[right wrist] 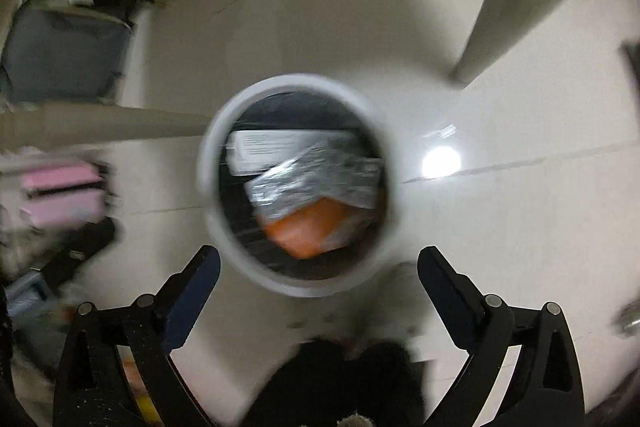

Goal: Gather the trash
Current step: 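Lower both blister packs over the bin and open both tools, then move both tools back up over the table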

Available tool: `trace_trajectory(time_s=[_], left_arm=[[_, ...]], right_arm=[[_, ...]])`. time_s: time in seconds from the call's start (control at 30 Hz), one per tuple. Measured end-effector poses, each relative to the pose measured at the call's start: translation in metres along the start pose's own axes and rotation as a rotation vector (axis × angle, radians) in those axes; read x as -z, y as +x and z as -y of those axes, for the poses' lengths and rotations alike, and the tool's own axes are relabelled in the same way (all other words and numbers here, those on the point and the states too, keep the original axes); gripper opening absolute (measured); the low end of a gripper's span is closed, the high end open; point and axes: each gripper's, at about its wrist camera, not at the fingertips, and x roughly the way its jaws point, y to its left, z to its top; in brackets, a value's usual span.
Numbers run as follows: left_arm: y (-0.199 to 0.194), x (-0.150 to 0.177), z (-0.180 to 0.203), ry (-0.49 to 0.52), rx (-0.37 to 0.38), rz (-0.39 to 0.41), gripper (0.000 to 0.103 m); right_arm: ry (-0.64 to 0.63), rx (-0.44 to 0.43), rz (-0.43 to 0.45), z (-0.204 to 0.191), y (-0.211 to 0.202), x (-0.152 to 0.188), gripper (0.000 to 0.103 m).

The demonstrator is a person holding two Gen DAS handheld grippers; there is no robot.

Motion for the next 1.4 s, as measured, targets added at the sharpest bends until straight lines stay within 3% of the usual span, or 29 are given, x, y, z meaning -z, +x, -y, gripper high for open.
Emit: trace_trajectory(time_s=[0.1, 0.17, 0.4, 1.07, 1.23, 1.4], left_arm=[[-0.018, 0.006, 0.002, 0.007, -0.031, 0.006, 0.1], [-0.031, 0.011, 0.004, 0.005, -0.034, 0.004, 0.1], [-0.094, 0.028, 0.011, -0.006, -0.021, 0.005, 0.1], [-0.318, 0.057, 0.015, 0.023, 0.032, 0.082, 0.1], [-0.365, 0.04, 0.01, 0.014, 0.032, 0.166, 0.1], [-0.407, -0.007, 0.008, -0.014, -0.021, 0.298, 0.1]], right_arm=[[-0.056, 0.127, 0.019, -0.007, -0.015, 0.005, 0.1], [-0.071, 0.168, 0.031, -0.012, -0.03, 0.011, 0.101], [-0.073, 0.203, 0.066, -0.022, -0.097, 0.03, 0.101], [-0.077, 0.161, 0.154, -0.098, -0.373, 0.099, 0.101], [-0.014, 0.092, 0.159, -0.115, -0.43, 0.097, 0.101], [0.027, 0.029, 0.241, -0.133, -0.484, 0.058, 0.101]])
